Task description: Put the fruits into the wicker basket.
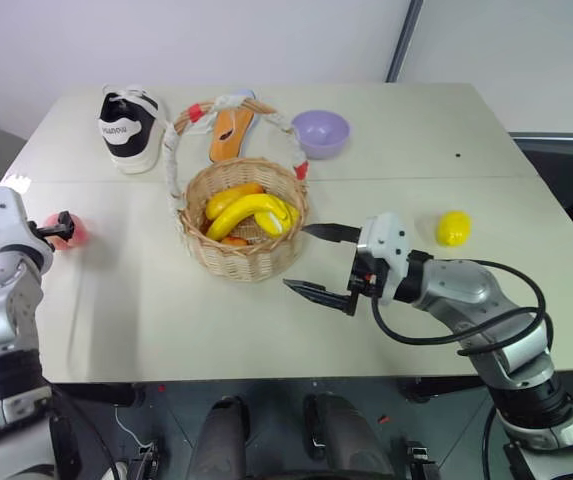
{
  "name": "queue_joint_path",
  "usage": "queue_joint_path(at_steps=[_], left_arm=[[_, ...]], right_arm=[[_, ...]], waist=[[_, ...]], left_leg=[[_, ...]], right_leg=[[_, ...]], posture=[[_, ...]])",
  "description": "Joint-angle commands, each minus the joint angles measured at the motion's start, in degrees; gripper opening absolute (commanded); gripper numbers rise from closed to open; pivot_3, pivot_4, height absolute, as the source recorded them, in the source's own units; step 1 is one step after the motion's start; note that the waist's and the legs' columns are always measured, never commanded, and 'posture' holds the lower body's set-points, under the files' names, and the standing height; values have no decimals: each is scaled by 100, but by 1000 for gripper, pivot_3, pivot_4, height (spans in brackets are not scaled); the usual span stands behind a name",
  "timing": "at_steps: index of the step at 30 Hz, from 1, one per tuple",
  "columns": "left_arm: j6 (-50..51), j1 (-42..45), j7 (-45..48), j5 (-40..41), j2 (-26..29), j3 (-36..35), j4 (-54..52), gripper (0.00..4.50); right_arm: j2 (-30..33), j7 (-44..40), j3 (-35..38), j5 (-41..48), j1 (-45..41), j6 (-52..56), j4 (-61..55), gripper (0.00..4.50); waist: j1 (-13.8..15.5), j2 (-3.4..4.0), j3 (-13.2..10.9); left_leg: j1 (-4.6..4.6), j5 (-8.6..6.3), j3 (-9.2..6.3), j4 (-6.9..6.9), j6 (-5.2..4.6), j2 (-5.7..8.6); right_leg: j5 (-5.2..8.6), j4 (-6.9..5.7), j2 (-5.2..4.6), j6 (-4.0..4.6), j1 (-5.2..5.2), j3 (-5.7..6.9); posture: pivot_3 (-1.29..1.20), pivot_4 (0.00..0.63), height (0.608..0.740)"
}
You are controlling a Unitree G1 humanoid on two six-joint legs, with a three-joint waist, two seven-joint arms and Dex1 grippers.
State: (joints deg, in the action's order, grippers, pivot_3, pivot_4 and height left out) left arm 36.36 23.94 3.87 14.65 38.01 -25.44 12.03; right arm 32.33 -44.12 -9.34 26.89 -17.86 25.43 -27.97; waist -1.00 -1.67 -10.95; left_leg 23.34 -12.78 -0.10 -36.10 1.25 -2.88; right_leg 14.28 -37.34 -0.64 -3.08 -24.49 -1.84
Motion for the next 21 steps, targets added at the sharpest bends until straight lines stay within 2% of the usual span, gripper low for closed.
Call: queue_joint_path(at_steps=[1, 8, 13, 21], left_arm=[[168, 335, 20, -206, 220, 120, 362, 4500], [337, 925, 466, -225, 272, 431, 1198, 4500], [522, 1110, 449, -225, 264, 418, 1500, 4500], [264, 1173, 452, -212, 251, 343, 1676, 4500]], right_arm=[[-86, 16, 33, -71, 21, -163, -184, 4480], [-204, 78, 95, 1, 28, -83, -401, 4480], [-237, 102, 165, 79, -92, 1, -428, 4480], [-258, 163, 150, 137, -207, 118, -445, 4480]], waist=[[2, 0, 0], [6, 0, 0], [6, -2, -1], [18, -2, -1]], left_leg=[[0, 0, -1, 0, 0, 0], [0, 0, -2, -1, 0, 0], [1, 0, -5, 0, 0, -1], [3, 1, -8, -1, 1, -1]], right_leg=[[-1, 0, 0, -1, 0, 0], [-1, -2, -1, -2, 0, 4], [-2, -3, 0, -4, 0, 7], [-2, -3, -3, -4, 0, 12]], posture=[[0, 150, 740], [0, 150, 740], [0, 150, 740], [0, 150, 740]])
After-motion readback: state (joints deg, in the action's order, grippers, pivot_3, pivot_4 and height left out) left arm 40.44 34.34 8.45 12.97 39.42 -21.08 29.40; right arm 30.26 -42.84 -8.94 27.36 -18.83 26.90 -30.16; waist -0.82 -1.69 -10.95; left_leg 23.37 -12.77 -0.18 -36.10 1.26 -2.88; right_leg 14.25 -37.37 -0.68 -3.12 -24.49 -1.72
